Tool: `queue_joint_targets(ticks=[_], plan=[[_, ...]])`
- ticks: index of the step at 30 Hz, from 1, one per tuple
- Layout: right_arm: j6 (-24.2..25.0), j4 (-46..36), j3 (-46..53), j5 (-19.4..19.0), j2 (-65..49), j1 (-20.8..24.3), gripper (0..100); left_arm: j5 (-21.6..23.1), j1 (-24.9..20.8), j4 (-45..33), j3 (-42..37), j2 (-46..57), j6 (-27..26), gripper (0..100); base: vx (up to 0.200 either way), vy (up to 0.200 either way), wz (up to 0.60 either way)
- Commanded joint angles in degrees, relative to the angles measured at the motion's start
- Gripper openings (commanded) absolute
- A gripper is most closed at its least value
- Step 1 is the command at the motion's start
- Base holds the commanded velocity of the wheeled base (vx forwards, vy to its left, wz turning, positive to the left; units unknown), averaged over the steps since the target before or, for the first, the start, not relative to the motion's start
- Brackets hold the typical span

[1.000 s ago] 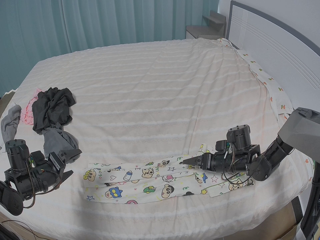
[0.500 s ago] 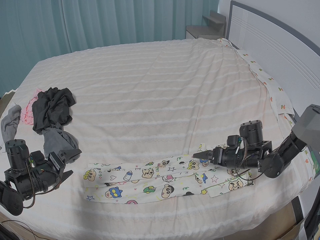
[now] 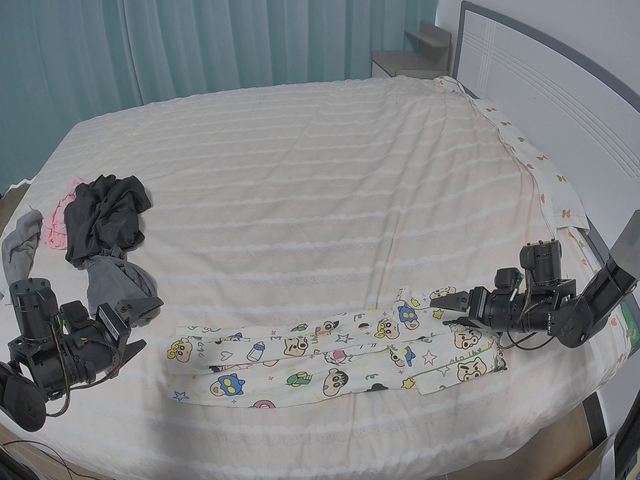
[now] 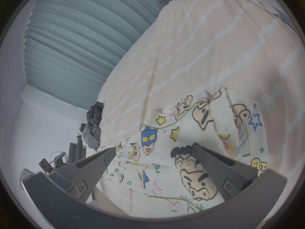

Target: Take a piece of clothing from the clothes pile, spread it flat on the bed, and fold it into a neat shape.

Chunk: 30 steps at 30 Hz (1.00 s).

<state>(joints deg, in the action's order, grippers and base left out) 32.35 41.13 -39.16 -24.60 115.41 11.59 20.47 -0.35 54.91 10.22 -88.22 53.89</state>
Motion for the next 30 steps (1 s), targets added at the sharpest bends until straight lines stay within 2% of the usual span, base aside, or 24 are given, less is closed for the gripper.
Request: queue_joint_targets(ticks=[1, 9, 13, 17, 20, 25, 30], plan=[[-0.01, 0.0, 0.75, -0.1, 0.87, -1.22, 100, 0.01, 0.0, 0.03, -0.02, -0.02, 0.07, 100, 0.0, 0.0, 0.0], [-0.01, 0.18, 1.45, -0.01, 0.43, -1.31, 100, 0.01, 0.0, 0.03, -0.02, 0.07, -0.11, 100, 0.0, 0.0, 0.0], [0.96, 1.94, 3.21, -0.27, -5.63, -2.28, 100, -2.54, -1.67, 0.11, -0.28, 1.74, -0.37, 100, 0.0, 0.0, 0.0], [7.2, 2.64, 6.99, 0.17, -14.07, -2.54, 100, -6.76, -5.1, -0.41, -1.95, 4.46, -7.4, 100, 0.0, 0.0, 0.0], [8.78, 3.78, 11.03, 0.96, -18.9, -3.77, 100, -8.16, -6.41, -0.5, -2.48, 4.11, -12.23, 100, 0.0, 0.0, 0.0], [11.68, 7.3, 17.54, 0.78, -23.12, -5.97, 100, -8.43, -8.17, -0.5, -2.31, 3.85, -13.11, 100, 0.0, 0.0, 0.0], [13.44, 14.24, 23.34, 0.25, -19.87, -6.67, 100, -8.78, -8.7, -1.38, -2.31, 3.58, -14.17, 100, 0.0, 0.0, 0.0]])
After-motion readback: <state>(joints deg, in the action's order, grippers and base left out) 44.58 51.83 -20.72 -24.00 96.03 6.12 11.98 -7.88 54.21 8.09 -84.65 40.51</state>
